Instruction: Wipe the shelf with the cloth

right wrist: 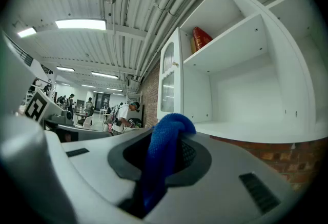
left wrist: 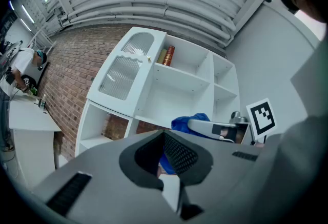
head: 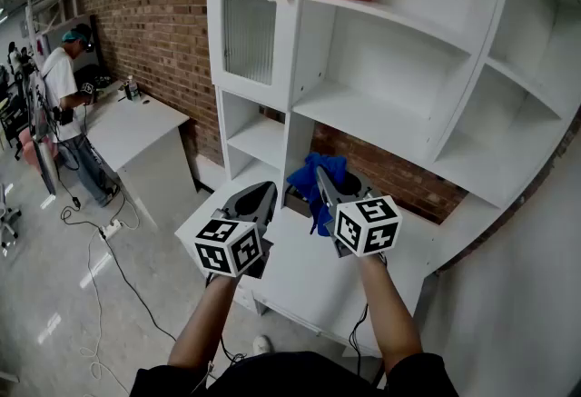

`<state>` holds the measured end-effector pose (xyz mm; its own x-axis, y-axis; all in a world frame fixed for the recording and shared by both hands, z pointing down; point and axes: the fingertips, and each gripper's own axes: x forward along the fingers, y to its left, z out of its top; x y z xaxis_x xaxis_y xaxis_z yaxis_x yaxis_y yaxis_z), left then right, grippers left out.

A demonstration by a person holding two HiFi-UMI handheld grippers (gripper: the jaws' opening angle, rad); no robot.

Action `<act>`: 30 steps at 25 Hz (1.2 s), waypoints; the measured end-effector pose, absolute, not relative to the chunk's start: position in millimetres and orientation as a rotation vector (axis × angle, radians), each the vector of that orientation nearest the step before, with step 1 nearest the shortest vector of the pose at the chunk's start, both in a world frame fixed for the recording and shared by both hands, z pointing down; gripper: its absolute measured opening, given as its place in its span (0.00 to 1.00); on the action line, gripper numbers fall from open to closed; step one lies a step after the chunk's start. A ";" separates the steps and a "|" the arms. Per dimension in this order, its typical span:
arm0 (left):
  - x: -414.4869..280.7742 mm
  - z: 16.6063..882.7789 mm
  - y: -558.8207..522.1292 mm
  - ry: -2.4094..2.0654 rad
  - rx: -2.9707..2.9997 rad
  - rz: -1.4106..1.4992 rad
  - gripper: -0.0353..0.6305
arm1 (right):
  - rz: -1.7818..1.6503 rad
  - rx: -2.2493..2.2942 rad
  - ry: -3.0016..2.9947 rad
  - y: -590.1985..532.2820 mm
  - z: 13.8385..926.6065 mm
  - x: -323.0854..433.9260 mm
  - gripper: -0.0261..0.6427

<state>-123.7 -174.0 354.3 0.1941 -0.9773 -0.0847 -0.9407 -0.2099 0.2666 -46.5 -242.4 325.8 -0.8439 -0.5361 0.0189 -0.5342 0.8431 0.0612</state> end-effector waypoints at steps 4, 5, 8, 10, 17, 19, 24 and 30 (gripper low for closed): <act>-115.9 352.4 -164.3 -1.873 2.306 -0.361 0.08 | -0.068 0.872 -2.996 -231.4 326.6 -35.4 0.16; -114.0 351.9 -161.6 -1.874 2.306 -0.362 0.07 | -0.064 0.873 -3.001 -228.1 326.7 -33.1 0.16; -109.6 351.2 -153.8 -1.875 2.303 -0.370 0.07 | -0.064 0.864 -3.007 -219.5 327.6 -29.6 0.16; -105.8 351.2 -148.3 -1.873 2.302 -0.373 0.08 | -0.071 0.854 -3.006 -213.4 327.6 -27.5 0.16; -90.8 354.7 -125.3 -1.875 2.293 -0.373 0.08 | -0.076 0.836 -3.009 -189.8 330.0 -15.2 0.16; -86.3 355.2 -118.6 -1.877 2.292 -0.370 0.08 | -0.072 0.836 -3.010 -183.5 330.7 -10.4 0.16; -77.4 354.1 -103.0 -1.887 2.295 -0.378 0.07 | -0.071 0.833 -3.014 -170.8 331.2 1.0 0.16; -69.5 353.7 -86.6 -1.892 2.292 -0.385 0.08 | -0.097 0.824 -3.011 -153.0 329.3 9.2 0.16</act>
<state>-69.5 -86.6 353.7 0.1743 -0.9792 -0.1040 -0.9420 -0.1966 0.2720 9.2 -153.0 329.3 -0.8605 -0.5094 0.0017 -0.5082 0.8588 0.0649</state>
